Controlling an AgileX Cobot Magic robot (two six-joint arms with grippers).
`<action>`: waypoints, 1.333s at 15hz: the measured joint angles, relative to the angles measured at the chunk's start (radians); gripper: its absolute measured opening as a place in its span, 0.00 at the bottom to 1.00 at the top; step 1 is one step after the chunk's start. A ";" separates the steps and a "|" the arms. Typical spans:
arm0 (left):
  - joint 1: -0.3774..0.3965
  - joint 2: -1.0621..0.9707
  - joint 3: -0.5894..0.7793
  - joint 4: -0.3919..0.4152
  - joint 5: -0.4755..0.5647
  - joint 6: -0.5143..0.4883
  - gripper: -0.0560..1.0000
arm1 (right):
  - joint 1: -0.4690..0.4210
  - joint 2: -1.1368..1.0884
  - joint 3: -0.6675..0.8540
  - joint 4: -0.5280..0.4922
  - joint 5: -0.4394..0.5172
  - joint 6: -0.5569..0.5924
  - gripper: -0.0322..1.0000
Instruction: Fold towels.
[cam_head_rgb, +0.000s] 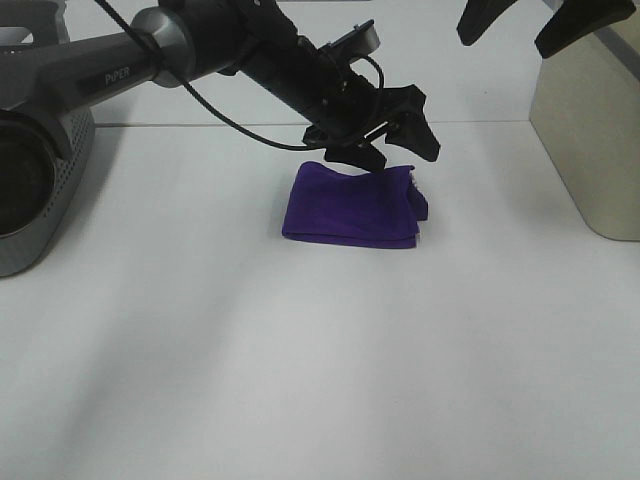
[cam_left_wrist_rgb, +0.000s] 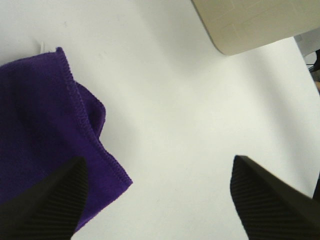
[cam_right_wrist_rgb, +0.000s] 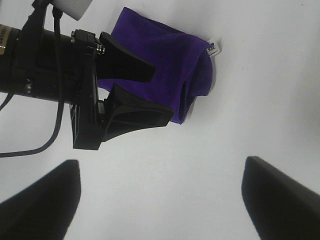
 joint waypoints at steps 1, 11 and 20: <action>0.000 0.000 0.000 -0.009 -0.001 0.000 0.75 | 0.000 -0.008 0.000 0.000 0.000 0.000 0.86; 0.107 -0.209 -0.029 0.711 0.249 -0.420 0.77 | 0.000 -0.187 0.046 -0.148 0.001 0.105 0.86; 0.343 -0.605 0.150 0.810 0.253 -0.316 0.78 | 0.000 -0.558 0.307 -0.279 0.003 0.168 0.86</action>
